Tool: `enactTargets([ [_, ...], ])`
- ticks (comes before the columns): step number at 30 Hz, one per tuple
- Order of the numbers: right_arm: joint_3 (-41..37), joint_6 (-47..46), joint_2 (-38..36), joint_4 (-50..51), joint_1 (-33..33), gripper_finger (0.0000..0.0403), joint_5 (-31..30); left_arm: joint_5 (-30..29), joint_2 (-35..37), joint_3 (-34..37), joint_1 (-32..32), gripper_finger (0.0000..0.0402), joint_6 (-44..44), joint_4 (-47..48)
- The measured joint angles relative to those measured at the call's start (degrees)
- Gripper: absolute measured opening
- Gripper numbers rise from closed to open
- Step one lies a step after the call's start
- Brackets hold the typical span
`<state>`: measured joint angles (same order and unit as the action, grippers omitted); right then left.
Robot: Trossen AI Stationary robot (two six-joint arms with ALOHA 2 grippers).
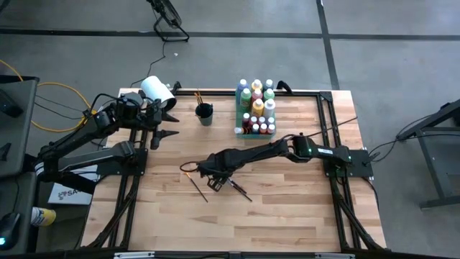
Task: Pick & Place Paint Supplies
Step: Put the black silver paint brush into the black cup
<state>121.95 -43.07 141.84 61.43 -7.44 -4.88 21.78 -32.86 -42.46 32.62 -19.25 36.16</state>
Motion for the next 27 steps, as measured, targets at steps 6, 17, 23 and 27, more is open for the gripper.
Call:
enactTargets([
  [6, 0.0, -0.2, 0.0, 0.3, -0.4, 0.0149, -0.2, 0.0, 0.0, 0.0, 0.0, 0.0211, 0.0, 0.2],
  [17, -0.1, -0.4, 0.1, 0.9, -0.3, 0.0097, 1.9, 0.0, 0.0, 0.0, 0.0, 0.0211, 0.0, 0.5],
  [23, -0.2, -0.7, 0.1, 0.1, -0.3, 0.0034, 2.2, 0.0, 0.0, 0.0, 0.0, 0.0211, 0.0, 0.5],
  [27, -0.2, -1.7, 0.2, -1.3, -0.3, 0.0008, 3.7, 0.0, 0.0, 0.0, 0.0, 0.0211, 0.0, 0.5],
])
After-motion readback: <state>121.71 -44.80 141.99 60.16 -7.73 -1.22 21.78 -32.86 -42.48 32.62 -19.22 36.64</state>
